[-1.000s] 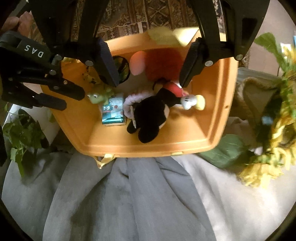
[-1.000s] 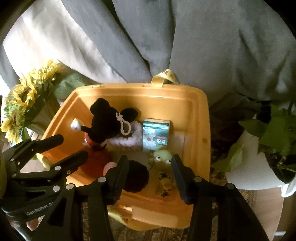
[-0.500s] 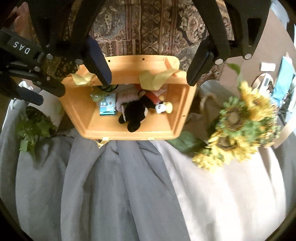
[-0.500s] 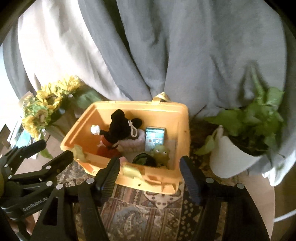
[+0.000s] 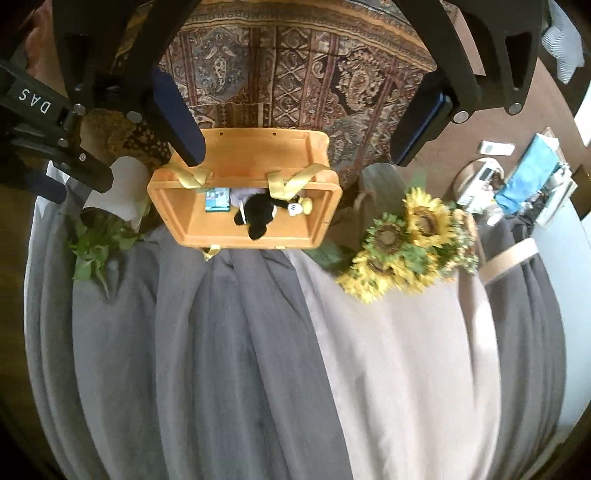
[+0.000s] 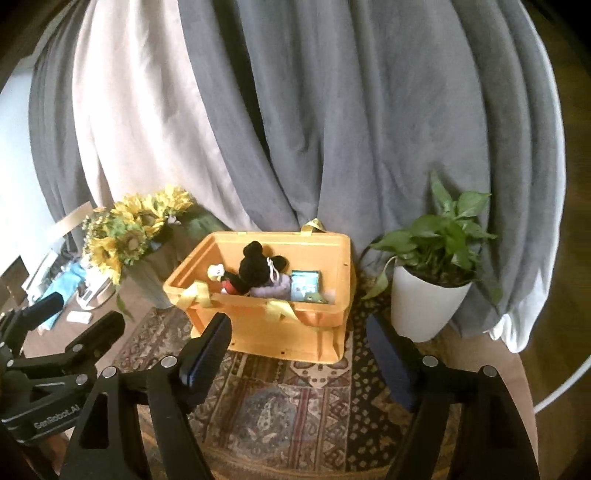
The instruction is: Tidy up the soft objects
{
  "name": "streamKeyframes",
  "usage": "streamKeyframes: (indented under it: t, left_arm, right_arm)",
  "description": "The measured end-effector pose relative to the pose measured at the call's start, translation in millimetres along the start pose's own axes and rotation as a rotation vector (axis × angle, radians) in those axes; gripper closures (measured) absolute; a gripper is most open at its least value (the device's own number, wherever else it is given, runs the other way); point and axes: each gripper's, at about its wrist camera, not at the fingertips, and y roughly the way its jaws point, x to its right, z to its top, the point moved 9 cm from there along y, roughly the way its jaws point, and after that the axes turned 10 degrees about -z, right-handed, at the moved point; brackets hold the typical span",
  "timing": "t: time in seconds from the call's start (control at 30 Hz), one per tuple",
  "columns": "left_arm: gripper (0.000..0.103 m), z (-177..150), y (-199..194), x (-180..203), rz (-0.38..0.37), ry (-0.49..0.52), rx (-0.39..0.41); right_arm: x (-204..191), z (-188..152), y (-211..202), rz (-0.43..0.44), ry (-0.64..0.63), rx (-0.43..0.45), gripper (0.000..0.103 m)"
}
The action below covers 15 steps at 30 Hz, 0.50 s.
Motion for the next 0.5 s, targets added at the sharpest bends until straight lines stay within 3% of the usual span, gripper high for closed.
streamKeyframes:
  t: [0.2, 0.5]
  left_arm:
    - [0.0, -6.9, -46.2, 5.4, 0.004, 0.013, 0.071]
    - [0.0, -21.6, -102.3, 10.4, -0.077, 0.026, 0.123]
  right_arm:
    - [1.9, -11.0, -41.3, -0.019, 0.009, 0.049, 0.022]
    - [-0.2, -25.1, -109.9, -0.067, 0.032, 0.145, 0.018]
